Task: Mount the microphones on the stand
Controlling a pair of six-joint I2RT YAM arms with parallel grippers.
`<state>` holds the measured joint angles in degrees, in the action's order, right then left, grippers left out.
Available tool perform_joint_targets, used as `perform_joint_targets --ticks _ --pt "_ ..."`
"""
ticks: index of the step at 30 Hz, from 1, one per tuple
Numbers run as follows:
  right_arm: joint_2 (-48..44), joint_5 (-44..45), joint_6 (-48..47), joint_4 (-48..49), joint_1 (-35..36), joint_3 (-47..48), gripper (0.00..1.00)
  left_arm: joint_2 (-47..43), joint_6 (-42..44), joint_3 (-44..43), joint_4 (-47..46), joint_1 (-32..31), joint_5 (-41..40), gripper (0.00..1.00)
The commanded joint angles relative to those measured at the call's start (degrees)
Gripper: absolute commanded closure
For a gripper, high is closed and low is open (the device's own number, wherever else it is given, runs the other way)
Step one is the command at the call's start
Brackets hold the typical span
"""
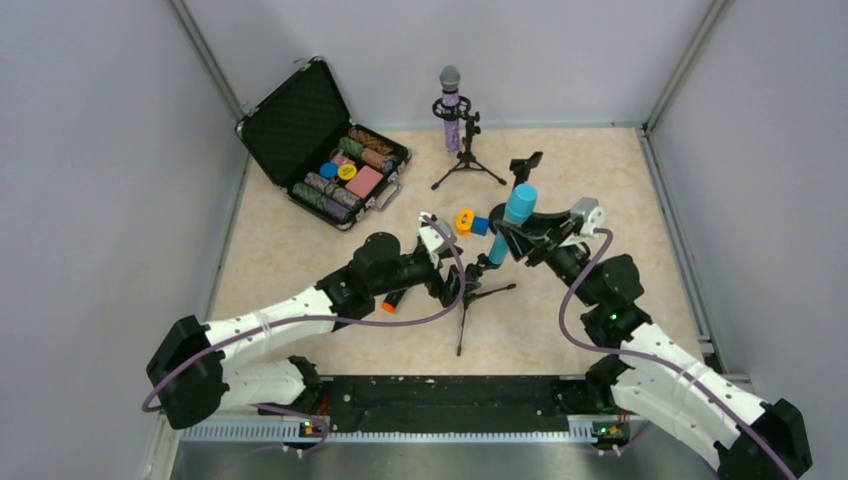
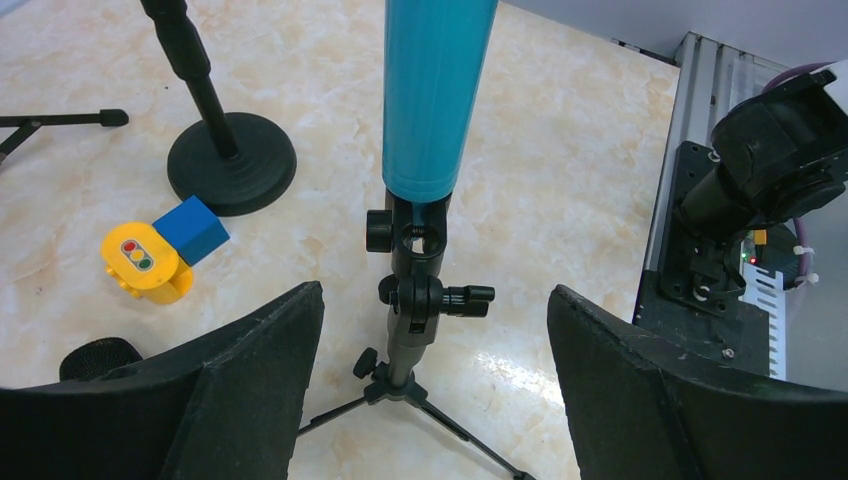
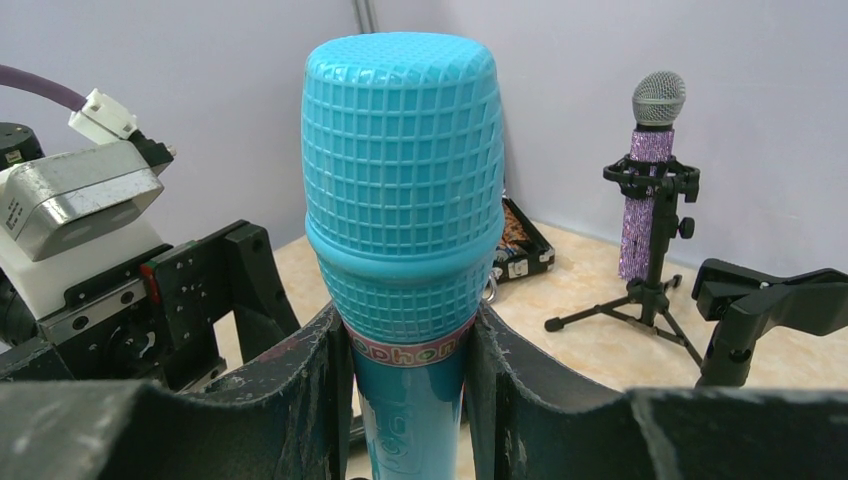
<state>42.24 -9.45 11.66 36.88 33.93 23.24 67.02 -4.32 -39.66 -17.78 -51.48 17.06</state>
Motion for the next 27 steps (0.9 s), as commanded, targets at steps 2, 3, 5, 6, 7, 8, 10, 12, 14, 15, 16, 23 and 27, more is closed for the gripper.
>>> perform_joint_targets --ticks 2,3,5,6,7,8,10,12,14,15,16,23,27 --pt "3.69 -2.62 1.07 -13.09 -0.12 -5.22 1.0 -0.53 0.52 -1.69 -2.8 -0.2 0.25 0.14" --pt "3.69 -2.33 1.36 -12.73 -0.11 -5.61 1.0 -0.51 0.34 -1.7 -2.77 -0.2 0.25 0.14" --pt "3.93 -2.19 1.64 -11.99 -0.14 -6.39 1.0 -0.45 0.05 -1.76 -2.54 -0.2 0.12 0.14" --pt "4.04 -2.09 1.85 -11.54 -0.11 -6.68 1.0 -0.61 -0.13 -1.79 -2.33 -0.2 -0.15 0.14" --pt "4.23 -2.14 1.99 -11.17 -0.1 -6.94 1.0 -0.85 -0.39 -1.73 -2.04 -0.2 -0.61 0.14" --pt "4.46 -2.22 2.08 -10.92 -0.1 -7.17 1.0 -1.11 -0.77 -1.66 -1.75 -0.2 -1.31 0.14" --pt "4.67 -2.45 2.41 -10.38 -0.11 -7.74 1.0 -1.89 -1.59 -1.26 -1.29 -0.2 -3.1 0.14" --pt "4.76 -2.44 2.55 -9.87 -0.1 -8.34 1.0 -2.58 -1.63 -0.75 -1.51 -0.2 -4.42 0.14" --pt "4.78 -2.31 2.66 -9.74 -0.1 -8.85 1.0 -2.92 -1.45 -0.49 -1.91 -0.11 -5.53 0.13" --pt "4.95 -2.24 2.74 -9.56 -0.14 -9.18 1.0 -2.95 -1.28 -0.55 -1.91 -0.11 -5.88 0.13" --pt "5.14 -2.29 2.81 -9.25 -0.1 -9.46 1.0 -2.87 -1.27 -0.63 -1.69 -0.09 -6.26 0.13" --pt "6.76 -2.6 3.77 -7.62 -0.1 -10.87 1.0 -1.24 -2.89 -2.88 0.21 1.55 -3.25 0.14" --pt "6.91 -2.99 3.87 -8.33 -0.09 -9.78 1.0 -0.88 -3.75 -2.65 -1.59 3.07 0.36 0.14"
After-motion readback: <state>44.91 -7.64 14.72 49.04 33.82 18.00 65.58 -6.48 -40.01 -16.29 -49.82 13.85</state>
